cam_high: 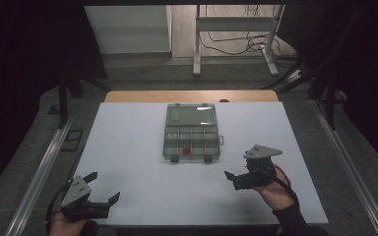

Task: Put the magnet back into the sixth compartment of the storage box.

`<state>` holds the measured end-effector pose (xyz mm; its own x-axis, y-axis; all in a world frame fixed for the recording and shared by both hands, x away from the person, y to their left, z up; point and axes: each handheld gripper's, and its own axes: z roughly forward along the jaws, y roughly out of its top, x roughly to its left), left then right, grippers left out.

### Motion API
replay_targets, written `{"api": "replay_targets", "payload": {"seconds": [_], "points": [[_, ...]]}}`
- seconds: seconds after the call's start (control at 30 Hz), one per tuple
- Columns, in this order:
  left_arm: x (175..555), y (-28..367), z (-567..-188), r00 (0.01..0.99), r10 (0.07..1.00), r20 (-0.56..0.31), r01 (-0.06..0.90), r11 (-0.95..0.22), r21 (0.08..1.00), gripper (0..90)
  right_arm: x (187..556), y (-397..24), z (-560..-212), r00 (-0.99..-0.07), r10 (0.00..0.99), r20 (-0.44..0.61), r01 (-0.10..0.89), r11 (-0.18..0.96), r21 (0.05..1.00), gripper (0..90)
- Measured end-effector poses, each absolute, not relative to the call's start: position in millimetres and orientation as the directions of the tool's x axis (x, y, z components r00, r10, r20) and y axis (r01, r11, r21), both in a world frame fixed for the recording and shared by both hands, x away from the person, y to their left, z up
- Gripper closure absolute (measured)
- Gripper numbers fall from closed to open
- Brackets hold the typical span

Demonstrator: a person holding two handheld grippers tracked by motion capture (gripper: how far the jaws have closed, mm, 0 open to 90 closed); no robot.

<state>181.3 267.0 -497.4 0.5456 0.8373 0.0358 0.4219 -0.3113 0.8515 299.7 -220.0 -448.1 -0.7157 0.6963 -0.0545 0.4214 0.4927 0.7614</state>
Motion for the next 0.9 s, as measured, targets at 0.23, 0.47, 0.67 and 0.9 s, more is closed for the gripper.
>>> {"api": "replay_targets", "payload": {"seconds": [0.23,0.47,0.67,0.9], "points": [[181,267,-497,0.546,0.837,0.036,0.422,-0.312,0.851,1.4,296,-229,-450,-0.702,0.710,-0.055,0.427,0.482,0.765,0.0],[181,267,-497,0.545,0.837,0.036,0.422,-0.312,0.851,1.4,292,-239,-453,-0.678,0.733,-0.053,0.441,0.464,0.769,0.0],[181,267,-497,0.546,0.837,0.038,0.422,-0.314,0.850,1.4,288,-249,-455,-0.655,0.754,-0.048,0.457,0.446,0.770,0.0],[181,267,-497,0.546,0.837,0.039,0.422,-0.315,0.850,1.4,283,-260,-457,-0.632,0.773,-0.049,0.464,0.429,0.775,0.0]]}}
